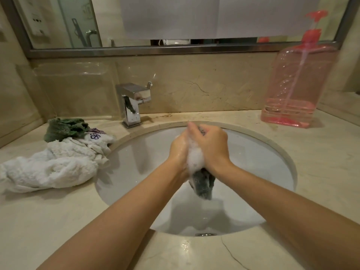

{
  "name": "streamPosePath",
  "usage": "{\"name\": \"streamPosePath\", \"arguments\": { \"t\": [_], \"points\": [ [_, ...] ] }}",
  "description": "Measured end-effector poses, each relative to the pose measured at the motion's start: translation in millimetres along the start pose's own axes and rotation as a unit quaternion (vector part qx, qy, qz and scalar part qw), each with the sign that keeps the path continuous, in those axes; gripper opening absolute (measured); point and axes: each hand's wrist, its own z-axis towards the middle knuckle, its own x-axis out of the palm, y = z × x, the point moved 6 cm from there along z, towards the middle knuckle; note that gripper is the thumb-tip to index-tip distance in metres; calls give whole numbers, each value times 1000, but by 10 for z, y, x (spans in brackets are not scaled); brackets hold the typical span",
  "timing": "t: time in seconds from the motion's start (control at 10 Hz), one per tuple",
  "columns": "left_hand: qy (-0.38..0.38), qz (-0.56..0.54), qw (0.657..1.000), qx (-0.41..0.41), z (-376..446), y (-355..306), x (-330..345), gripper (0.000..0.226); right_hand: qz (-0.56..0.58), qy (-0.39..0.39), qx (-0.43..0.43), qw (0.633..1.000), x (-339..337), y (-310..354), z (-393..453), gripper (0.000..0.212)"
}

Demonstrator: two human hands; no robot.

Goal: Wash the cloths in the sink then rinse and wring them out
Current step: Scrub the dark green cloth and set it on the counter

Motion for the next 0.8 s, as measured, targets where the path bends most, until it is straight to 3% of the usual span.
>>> {"name": "streamPosePath", "arguments": {
  "t": [0.1,0.2,0.3,0.4,0.6,0.7,0.8],
  "points": [
    [14,25,999,26,12,-66,-76,39,-16,21,-40,999,160,137,-50,44],
    [14,52,999,-3,-11,-84,-128,36,-75,16,4,997,104,102,7,48],
    [27,-24,999,3,-31,-57,-35,40,-63,41,-54,996,106,145,-134,41],
    [41,-65,997,-15,-56,-37,28,42,-118,31,8,993,-16,42,16,47],
    [-9,-25,1000,-14,43,-39,-147,37,-92,74,-39,992,84,270,-157,40],
    [-8,-67,996,-58,-54,10,-63,40,-150,41,11,988,24,101,16,50],
    [-2,-86,996,-26,28,21,-85,42,-127,51,-65,988,82,229,-162,47]
  ]
}}
